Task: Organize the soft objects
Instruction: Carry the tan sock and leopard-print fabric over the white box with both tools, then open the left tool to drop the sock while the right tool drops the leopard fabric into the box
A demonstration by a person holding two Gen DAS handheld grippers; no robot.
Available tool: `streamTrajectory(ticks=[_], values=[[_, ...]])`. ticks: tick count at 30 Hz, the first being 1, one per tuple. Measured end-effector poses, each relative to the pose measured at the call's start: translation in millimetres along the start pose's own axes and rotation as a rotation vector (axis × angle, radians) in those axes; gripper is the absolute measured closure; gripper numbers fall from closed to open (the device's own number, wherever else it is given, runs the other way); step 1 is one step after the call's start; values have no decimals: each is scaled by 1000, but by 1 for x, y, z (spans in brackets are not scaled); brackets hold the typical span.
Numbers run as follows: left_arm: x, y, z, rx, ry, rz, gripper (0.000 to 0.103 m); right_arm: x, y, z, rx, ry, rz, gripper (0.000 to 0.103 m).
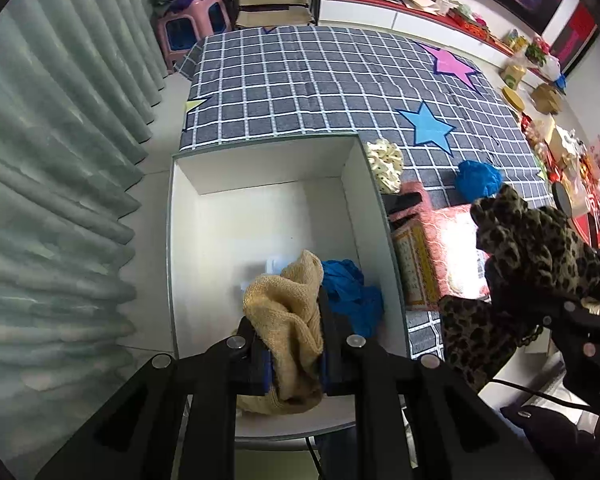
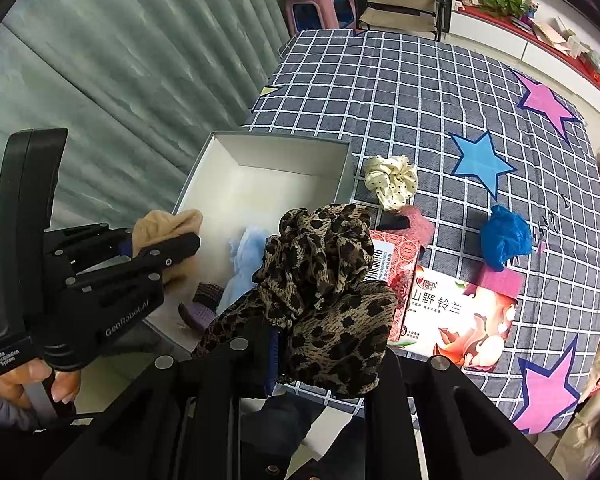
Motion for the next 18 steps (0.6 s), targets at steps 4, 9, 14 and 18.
streamTrajectory(ticks=[4,9,14,18], values=[[5,11,-2,6,0,42,85,7,4,-2,3,-3,19,84],[14,24,-7,11,-1,88,85,20,11,-7,13,-5,42,84],[21,33,-15,27,8,109,85,38,15,-17,23,-3,50,84],[25,37,-21,26,14,130,85,50,18,-26,24,3,60,84]])
Point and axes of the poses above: each gripper's, at about its wrist camera, not at the fingertips, and z roughly against the way its jaws point, y to its left, x to its top, the point moved 3 cm from there along -z, roughly the way its jaws point, and after that the axes turned 7 degrees about -y, right-handed, at the moved point
